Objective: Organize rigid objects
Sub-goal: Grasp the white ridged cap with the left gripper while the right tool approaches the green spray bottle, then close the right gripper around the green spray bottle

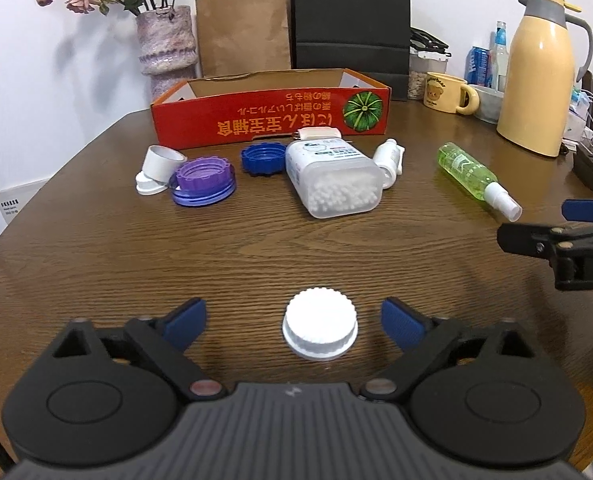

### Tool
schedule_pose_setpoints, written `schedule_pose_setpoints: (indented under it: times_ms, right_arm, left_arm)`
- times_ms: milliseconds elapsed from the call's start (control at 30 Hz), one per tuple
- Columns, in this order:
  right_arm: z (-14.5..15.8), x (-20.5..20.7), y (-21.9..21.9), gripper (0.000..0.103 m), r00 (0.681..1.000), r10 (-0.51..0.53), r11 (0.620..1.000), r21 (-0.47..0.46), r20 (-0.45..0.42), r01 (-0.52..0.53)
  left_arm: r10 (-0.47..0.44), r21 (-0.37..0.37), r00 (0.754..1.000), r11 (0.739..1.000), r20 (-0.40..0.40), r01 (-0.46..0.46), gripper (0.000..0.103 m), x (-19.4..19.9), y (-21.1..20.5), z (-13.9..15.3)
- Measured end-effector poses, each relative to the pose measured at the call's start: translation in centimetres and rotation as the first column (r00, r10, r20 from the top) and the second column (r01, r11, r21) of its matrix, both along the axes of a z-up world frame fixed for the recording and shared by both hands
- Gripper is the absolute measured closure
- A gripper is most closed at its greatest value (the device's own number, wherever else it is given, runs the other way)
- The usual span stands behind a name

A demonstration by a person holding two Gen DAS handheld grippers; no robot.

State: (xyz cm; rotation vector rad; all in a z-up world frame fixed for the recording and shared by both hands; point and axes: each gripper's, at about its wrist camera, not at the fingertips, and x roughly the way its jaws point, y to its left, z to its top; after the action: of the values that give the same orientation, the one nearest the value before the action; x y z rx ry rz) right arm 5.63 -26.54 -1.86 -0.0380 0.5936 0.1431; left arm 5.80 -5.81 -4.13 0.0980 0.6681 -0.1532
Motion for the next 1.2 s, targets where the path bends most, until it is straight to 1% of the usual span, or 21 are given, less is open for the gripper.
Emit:
schedule_pose_setpoints:
  times_ms: [67,133,200,267,300,467,733,967,1067,1200]
  right_arm:
    - [0.0,0.1,0.0,0.000,1.000,0.002,1.000,0.000,0.002,-0.002]
    - [0.1,0.3,0.0,0.000,1.000,0.004,1.000,-0.001,0.002,-0.004]
    - [0.1,0.5,0.0,0.000,1.000,0.005,1.000,-0.003,0.001,-0.005]
    - [0.1,0.7,0.0,0.000,1.000,0.006,1.000,-0.006,-0.001,-0.006]
    - [0.1,0.9,0.0,0.000,1.000,0.007,1.000,-0.007,-0.004,-0.007]
    - [0.1,1.6,0.1,0.000,1.000,0.012,1.000,-0.020,-0.006,-0.012]
    - [0.5,3.8,0.0,0.000,1.000,0.005,0.999,-0.046,-0.011,-0.005]
    - [0.4,6.4,-0.9,0.000,0.999,-0.026,0.999,-0.042,-0.029,0.025]
    - [0.3,7.9,-1.5,0.000,0.998,-0.033,0.999,-0.025,-0.054,0.032]
    - [0.0,9.8,-1.8,0.002,0.997,-0.037,0.999,-0.029,-0.069,0.036]
  left_arm:
    - [-0.004,-0.001,1.000,1.000,-0.007,0.004,0.029,0.1,-0.1,-0.1]
    - [-0.008,-0.002,1.000,1.000,-0.018,0.008,0.032,0.2,-0.2,-0.2]
    - [-0.018,-0.011,1.000,1.000,-0.017,0.018,0.039,0.2,-0.2,-0.3]
    - [-0.025,-0.011,1.000,1.000,-0.011,0.025,0.057,0.1,-0.4,-0.2]
    - [-0.031,-0.015,0.999,0.999,-0.010,0.031,0.062,0.0,-0.4,-0.1]
    - [-0.033,-0.025,0.999,0.999,-0.009,0.032,0.062,0.4,-0.2,0.0]
    - [-0.003,-0.018,0.999,1.000,0.039,0.004,0.062,1.4,0.4,1.3]
    - [0.029,-0.017,0.996,0.999,0.083,-0.028,0.062,2.9,0.9,2.9]
    - [0.041,-0.018,0.995,0.999,0.096,-0.039,0.062,3.6,1.1,3.5]
    - [0.052,-0.011,0.992,0.999,0.111,-0.051,0.062,4.4,1.2,4.0]
